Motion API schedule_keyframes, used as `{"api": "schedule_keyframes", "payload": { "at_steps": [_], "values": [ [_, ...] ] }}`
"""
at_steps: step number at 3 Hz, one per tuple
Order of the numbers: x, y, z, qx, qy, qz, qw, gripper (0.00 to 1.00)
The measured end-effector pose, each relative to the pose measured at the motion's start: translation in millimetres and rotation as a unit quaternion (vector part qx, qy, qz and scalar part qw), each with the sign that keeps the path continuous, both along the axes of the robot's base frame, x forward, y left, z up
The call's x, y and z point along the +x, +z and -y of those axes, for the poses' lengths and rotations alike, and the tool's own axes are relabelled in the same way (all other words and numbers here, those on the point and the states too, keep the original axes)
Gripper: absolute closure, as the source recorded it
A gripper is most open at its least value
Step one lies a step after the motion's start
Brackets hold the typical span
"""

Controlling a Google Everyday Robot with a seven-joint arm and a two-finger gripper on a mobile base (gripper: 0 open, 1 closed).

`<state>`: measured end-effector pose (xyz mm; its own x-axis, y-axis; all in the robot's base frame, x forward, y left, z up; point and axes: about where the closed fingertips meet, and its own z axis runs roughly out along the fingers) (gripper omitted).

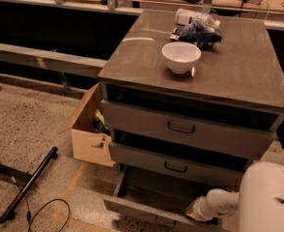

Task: Open bottom drawer

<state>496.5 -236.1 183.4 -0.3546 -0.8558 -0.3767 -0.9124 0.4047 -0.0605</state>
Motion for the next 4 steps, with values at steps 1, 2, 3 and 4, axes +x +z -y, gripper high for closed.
{"api": "schedule_keyframes", "payload": {
  "at_steps": [1, 2, 3, 4],
  "values": [
    [-20.5, -6.4, -10.0, 0.004, 0.003, -0.027, 0.9996, 1.0],
    [-33.8, -7.0, -15.7, 0.006, 0.006, -0.045, 0.999, 1.0],
    [-33.8, -4.8, -15.6, 0.006, 0.006, -0.045, 0.999, 1.0],
    [-38.7, -5.7, -19.3, 0.008, 0.009, -0.051, 0.9986, 1.0]
  ]
}}
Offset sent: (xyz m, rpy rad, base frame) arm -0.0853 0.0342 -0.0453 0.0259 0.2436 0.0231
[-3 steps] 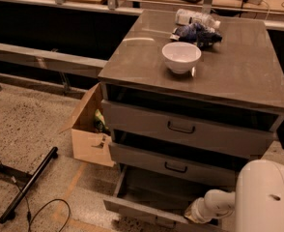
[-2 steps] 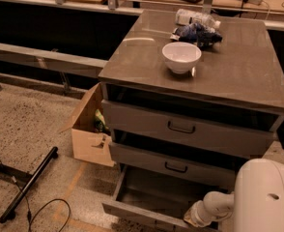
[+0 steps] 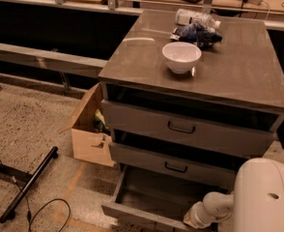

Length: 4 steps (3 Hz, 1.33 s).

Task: Open bottom drawer

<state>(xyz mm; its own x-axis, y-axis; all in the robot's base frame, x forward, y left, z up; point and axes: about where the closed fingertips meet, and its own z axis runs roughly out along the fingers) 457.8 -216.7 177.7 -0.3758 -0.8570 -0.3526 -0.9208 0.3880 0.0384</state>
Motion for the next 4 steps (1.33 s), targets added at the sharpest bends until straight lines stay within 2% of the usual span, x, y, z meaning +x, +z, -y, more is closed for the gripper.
{"api": "schedule_keyframes", "payload": {
  "at_steps": [3, 4],
  "values": [
    [2.6, 3.6, -11.5, 0.006, 0.009, 0.009, 0.9999, 1.0],
    [23.5, -2.2, -24.2, 0.009, 0.019, 0.041, 0.9989, 1.0]
  ]
}}
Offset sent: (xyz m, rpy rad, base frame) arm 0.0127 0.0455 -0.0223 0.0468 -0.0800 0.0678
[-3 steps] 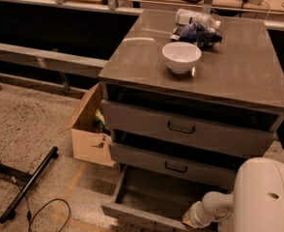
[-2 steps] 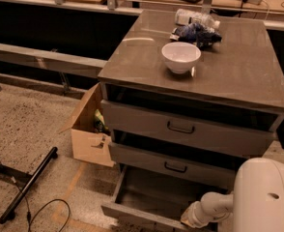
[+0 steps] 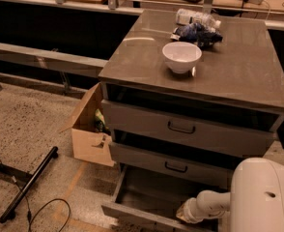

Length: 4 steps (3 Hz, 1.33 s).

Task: Open bottom drawer

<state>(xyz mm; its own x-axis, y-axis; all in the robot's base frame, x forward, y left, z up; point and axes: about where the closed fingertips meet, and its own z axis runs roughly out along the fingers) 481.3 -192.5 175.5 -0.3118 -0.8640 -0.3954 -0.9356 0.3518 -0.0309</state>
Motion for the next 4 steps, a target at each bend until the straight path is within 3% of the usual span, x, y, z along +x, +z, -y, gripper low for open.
{"api": "schedule_keyframes", "payload": {
  "at_steps": [1, 2, 4],
  "values": [
    [19.5, 0.1, -6.7, 0.001, 0.008, 0.028, 0.9996, 1.0],
    [30.6, -7.9, -10.2, 0.0, 0.013, 0.035, 0.9993, 1.0],
    [22.8, -30.4, -3.3, -0.007, 0.015, 0.01, 0.9998, 1.0]
  ]
}}
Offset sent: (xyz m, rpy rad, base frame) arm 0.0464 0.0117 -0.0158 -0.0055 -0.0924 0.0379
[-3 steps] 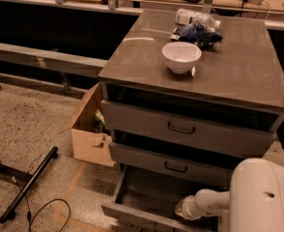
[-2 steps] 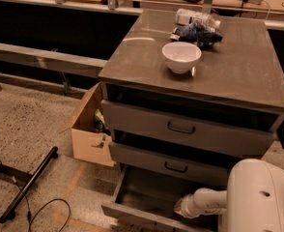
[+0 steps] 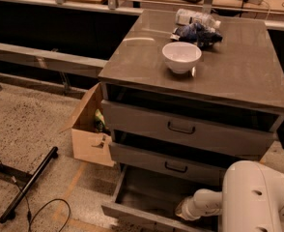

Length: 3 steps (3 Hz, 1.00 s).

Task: Open bottom drawer

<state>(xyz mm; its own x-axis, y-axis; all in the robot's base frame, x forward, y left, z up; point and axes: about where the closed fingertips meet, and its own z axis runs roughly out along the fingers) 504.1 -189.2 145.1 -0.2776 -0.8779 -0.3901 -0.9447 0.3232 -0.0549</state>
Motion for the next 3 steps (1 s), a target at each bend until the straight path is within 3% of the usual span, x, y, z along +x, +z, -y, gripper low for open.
{"api": "schedule_keyframes", "payload": {
  "at_steps": [1, 2, 3],
  "values": [
    [-15.6, -6.0, 4.4, -0.002, 0.005, -0.026, 0.9997, 1.0],
    [-47.8, -9.4, 8.7, -0.006, 0.016, -0.07, 0.9974, 1.0],
    [-51.2, -9.6, 8.4, -0.006, 0.018, -0.074, 0.9971, 1.0]
  ]
}}
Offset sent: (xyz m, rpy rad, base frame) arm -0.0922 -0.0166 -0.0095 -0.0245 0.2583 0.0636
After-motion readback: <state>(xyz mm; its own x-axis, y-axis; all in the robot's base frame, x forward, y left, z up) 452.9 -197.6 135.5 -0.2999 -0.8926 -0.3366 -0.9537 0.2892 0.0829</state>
